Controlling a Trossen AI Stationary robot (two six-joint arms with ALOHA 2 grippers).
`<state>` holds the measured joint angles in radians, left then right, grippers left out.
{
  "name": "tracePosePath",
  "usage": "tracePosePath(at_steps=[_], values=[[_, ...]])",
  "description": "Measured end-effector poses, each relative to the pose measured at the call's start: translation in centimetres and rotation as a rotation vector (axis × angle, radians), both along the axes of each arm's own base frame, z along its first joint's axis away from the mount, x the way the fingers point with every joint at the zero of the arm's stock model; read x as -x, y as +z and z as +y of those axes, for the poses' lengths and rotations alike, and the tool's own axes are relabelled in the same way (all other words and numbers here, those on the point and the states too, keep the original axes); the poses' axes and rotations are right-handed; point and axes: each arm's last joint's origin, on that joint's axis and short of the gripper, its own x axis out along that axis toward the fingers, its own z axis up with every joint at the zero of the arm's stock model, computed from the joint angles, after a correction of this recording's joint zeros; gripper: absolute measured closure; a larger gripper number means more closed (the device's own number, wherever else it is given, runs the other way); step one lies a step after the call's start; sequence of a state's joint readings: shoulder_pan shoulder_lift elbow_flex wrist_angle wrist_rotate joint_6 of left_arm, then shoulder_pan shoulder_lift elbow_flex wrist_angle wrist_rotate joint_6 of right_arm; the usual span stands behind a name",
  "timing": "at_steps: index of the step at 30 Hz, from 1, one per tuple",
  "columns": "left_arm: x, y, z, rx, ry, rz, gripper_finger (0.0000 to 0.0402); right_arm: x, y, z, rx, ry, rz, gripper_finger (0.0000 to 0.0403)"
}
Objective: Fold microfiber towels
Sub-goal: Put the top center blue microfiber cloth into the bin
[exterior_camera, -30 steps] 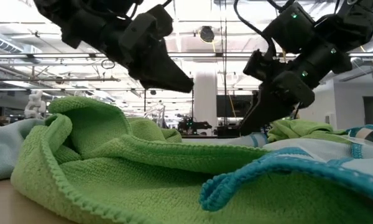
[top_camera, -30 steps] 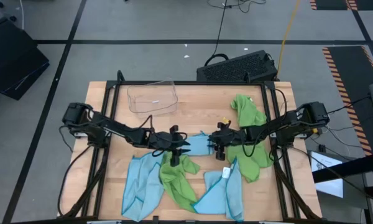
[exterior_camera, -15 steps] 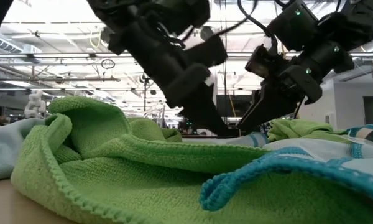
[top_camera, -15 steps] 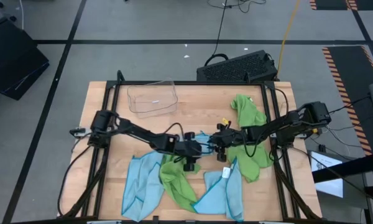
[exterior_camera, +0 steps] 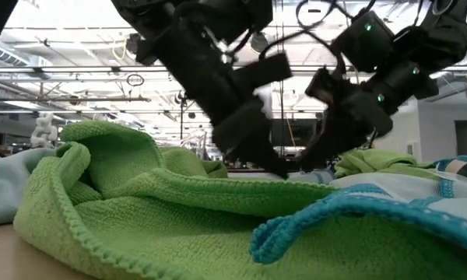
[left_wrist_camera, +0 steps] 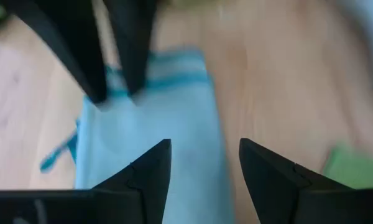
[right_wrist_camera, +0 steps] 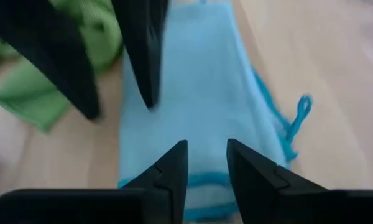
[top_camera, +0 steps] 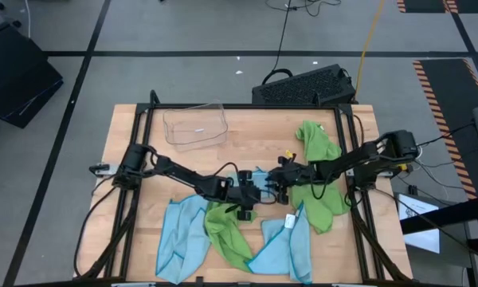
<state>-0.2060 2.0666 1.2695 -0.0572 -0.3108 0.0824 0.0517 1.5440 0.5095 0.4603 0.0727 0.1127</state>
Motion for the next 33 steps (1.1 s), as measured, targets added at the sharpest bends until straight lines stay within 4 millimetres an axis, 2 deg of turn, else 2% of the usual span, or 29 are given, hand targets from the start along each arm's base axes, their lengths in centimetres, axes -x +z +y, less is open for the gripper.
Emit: tracePosePath(at_steps=[9,18,22,27,29,33], values=[[-0.1,-1.3,0.1,-0.022,0.026,0.029,0.0208,0.9,2.4,1.3,-0.004,0.051,-0.053,0.0300],[0.0,-2.1,1.7,0.078,0.123,0.078,0.0214,1.1,2.6,1.6,-0.003,0.064,-0.047,0.0300],[-0.1,-2.2,2.4,0.111,0.124,0.091,0.0265,1.2,2.6,1.6,-0.003,0.065,-0.041,0.0300],[0.0,-2.2,2.9,0.064,0.171,0.081,0.0377,1.2,2.4,1.6,0.021,0.081,-0.029,0.0300],[-0.1,-2.1,3.2,0.056,0.194,0.074,0.0382,1.3,2.1,1.6,0.043,0.097,-0.002,0.0300],[0.1,-1.6,3.3,0.109,0.194,0.073,0.0362,1.3,1.4,2.0,0.082,0.140,0.035,0.0300]])
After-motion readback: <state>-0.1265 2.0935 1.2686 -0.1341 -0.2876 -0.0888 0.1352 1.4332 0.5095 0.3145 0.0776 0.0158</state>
